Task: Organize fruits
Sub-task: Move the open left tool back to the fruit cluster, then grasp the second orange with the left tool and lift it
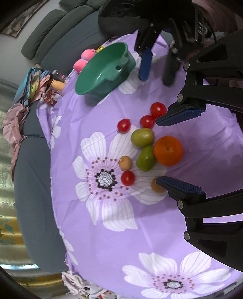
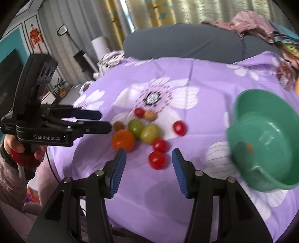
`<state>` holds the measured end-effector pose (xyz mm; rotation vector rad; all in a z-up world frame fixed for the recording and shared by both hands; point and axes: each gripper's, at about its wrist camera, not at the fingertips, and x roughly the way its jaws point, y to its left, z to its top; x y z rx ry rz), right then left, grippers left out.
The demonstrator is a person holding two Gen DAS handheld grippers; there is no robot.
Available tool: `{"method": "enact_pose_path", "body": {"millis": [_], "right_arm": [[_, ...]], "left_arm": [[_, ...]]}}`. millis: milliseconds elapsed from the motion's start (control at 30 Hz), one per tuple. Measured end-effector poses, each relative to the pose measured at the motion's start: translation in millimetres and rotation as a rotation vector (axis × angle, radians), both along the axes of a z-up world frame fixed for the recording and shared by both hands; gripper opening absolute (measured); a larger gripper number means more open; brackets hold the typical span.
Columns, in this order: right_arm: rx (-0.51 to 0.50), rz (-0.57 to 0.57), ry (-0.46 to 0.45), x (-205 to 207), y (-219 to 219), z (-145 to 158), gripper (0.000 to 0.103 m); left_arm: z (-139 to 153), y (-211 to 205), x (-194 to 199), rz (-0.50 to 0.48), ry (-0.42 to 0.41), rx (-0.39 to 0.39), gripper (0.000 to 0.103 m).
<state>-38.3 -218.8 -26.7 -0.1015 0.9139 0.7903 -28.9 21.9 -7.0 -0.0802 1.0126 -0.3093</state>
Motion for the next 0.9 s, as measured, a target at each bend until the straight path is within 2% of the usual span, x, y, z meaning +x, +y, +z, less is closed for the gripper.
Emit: {"method": "enact_pose_path", "body": {"millis": [333, 600, 900], "right_arm": [[-0.045, 0.099, 0.065, 1, 43, -28, 0.051], [-0.052, 0.131, 0.088, 13, 61, -37, 0.052], [-0.054, 0.156, 0.113, 21, 76, -48, 0.052]], "left_arm": [[-24, 1, 6, -0.013, 0.057, -0.028, 0.056], [-35, 4, 14, -0.014, 0.09, -0.043, 0.056], [-43, 2, 20, -0.031, 0.107, -0.025, 0.056]]}}
